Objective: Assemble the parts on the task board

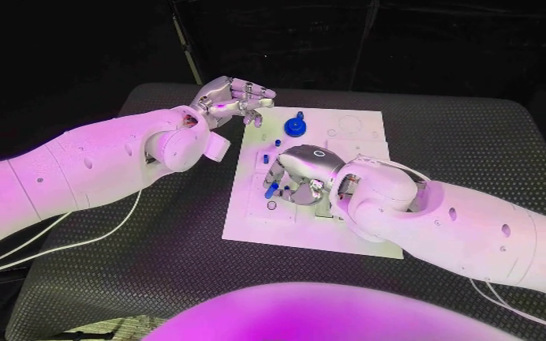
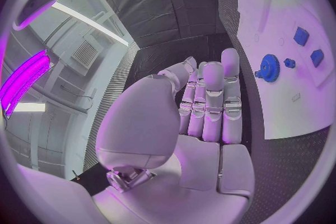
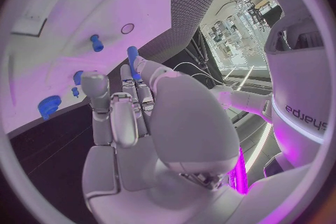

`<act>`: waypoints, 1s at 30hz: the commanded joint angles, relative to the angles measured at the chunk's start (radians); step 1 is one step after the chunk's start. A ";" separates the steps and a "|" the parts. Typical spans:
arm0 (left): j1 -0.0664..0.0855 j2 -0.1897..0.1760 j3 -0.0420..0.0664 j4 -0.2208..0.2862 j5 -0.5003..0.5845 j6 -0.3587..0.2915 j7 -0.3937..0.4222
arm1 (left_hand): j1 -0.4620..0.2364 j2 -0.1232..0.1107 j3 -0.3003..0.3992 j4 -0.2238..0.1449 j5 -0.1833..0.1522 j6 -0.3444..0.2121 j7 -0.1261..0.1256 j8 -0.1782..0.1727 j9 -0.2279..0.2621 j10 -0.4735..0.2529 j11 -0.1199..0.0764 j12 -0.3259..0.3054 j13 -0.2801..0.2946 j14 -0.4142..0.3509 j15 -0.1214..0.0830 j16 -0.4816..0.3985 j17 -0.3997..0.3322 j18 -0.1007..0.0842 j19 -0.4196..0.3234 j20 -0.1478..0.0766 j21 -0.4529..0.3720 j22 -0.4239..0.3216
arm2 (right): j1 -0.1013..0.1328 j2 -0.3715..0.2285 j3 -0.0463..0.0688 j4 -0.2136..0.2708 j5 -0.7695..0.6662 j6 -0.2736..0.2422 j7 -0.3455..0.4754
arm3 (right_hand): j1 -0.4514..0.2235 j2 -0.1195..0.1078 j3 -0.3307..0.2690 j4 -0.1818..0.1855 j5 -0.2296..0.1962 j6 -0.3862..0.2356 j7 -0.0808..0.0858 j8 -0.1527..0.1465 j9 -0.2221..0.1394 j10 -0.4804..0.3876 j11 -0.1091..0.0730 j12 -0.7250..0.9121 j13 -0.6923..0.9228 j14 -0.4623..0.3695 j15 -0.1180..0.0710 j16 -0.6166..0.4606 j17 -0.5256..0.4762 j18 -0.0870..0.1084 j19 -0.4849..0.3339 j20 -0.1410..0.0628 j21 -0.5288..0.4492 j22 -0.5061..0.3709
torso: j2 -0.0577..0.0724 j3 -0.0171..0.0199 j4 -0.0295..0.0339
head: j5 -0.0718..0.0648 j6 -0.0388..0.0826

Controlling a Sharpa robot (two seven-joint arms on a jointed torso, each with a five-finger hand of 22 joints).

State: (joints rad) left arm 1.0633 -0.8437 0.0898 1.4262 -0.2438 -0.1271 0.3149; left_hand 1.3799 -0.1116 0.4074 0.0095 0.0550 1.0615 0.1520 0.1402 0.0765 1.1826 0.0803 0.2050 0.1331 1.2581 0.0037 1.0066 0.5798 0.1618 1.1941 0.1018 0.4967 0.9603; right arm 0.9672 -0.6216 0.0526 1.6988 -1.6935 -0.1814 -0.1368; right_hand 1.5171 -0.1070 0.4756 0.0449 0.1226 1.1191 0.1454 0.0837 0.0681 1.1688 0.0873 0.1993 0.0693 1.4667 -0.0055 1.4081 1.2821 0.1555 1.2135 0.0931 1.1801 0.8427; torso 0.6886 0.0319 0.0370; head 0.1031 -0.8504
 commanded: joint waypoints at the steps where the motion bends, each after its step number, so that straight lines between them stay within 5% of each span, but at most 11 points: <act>1: 0.002 0.002 0.001 0.002 0.004 0.009 0.007 | -0.001 0.009 -0.006 -0.002 -0.001 -0.007 0.002 0.003 -0.001 -0.006 0.000 0.004 0.001 -0.005 -0.002 -0.003 -0.001 0.020 -0.006 0.002 -0.005 -0.001 | 0.001 0.008 -0.002 -0.006 -0.030 0.057 0.011 | -0.010 0.000 0.004 -0.001 0.003 0.001 0.007 -0.004 0.000 0.017 -0.010 -0.002 0.002 0.050 0.000 0.003 -0.001 -0.016 -0.007 0.003 0.002 -0.001 | -0.002 0.0008 0.0013 | 0.001 -0.003; 30: 0.002 0.004 0.001 -0.001 0.004 0.013 0.006 | -0.001 0.009 -0.006 -0.002 -0.001 -0.007 0.002 0.003 -0.001 -0.006 0.000 0.004 0.001 -0.005 -0.002 -0.003 -0.001 0.020 -0.006 0.002 -0.005 -0.001 | 0.001 0.032 -0.007 -0.040 -0.085 0.161 -0.019 | -0.023 0.002 0.006 -0.003 0.001 0.005 0.006 -0.003 0.001 0.021 -0.010 -0.005 0.003 0.050 0.000 0.003 -0.002 -0.016 -0.010 0.005 0.001 -0.003 | -0.001 0.0006 0.0006 | 0.008 -0.015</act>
State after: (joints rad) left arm 1.0635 -0.8394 0.0899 1.4241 -0.2438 -0.1249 0.3150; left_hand 1.3799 -0.1117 0.4074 0.0095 0.0550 1.0615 0.1520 0.1403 0.0765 1.1827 0.0803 0.2050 0.1331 1.2581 0.0037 1.0068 0.5796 0.1618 1.1942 0.1017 0.4968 0.9604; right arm 0.9668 -0.5900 0.0451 1.6597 -1.7593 -0.0500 -0.1483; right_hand 1.5021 -0.1078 0.4779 0.0424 0.1218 1.1211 0.1477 0.0801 0.0679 1.1813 0.0819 0.1952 0.0705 1.4666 -0.0054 1.4080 1.2805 0.1556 1.2099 0.0966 1.1801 0.8402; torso 0.6872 0.0322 0.0376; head 0.1098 -0.8638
